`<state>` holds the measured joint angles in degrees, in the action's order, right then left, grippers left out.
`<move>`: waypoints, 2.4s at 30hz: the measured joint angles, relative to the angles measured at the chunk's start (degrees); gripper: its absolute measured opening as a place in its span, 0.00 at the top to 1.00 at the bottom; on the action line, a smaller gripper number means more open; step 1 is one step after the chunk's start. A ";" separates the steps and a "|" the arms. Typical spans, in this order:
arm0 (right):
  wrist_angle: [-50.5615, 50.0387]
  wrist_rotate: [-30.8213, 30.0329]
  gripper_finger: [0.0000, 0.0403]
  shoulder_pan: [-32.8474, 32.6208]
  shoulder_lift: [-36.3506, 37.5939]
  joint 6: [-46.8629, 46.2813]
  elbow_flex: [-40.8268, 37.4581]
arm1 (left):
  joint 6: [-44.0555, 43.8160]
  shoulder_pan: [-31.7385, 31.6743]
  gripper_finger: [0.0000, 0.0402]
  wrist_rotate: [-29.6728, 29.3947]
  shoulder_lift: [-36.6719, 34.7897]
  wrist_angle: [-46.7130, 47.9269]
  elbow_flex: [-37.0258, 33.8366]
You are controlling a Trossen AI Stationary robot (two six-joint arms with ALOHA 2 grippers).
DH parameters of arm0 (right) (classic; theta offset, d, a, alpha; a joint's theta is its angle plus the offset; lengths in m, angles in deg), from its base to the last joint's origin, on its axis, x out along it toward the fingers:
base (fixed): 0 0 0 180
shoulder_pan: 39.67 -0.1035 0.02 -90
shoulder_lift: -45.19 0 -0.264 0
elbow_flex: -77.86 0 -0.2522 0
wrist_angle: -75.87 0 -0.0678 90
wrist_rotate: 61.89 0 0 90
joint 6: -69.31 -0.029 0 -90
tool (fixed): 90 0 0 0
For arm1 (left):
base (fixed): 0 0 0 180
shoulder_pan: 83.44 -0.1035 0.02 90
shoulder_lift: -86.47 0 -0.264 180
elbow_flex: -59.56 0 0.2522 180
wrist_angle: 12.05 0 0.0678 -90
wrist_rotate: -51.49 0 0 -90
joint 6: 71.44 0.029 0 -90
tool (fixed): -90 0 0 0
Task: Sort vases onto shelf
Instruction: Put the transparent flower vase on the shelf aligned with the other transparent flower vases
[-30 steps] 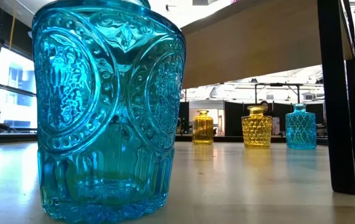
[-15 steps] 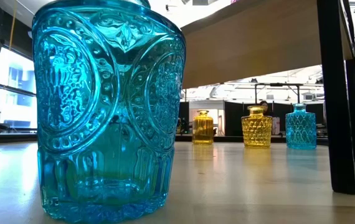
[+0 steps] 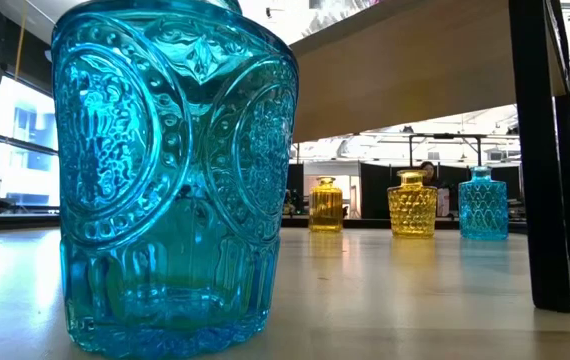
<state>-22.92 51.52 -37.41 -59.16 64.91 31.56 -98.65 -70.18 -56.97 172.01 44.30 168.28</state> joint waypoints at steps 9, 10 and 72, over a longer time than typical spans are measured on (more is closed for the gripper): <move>-4.71 -5.44 1.00 -0.02 -1.60 7.03 0.00 | -2.96 2.33 0.64 -4.19 -7.00 1.31 0.02; -4.75 -5.45 1.00 -0.02 -1.81 7.78 0.00 | -3.11 2.45 0.64 -5.11 -8.06 1.76 0.00; -3.16 -22.26 0.92 2.98 19.69 -6.48 13.79 | 37.19 -7.51 0.64 19.40 5.71 3.65 0.02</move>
<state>-26.08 29.27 -34.44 -39.47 58.44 45.35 -61.46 -77.70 -37.57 177.72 47.95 168.30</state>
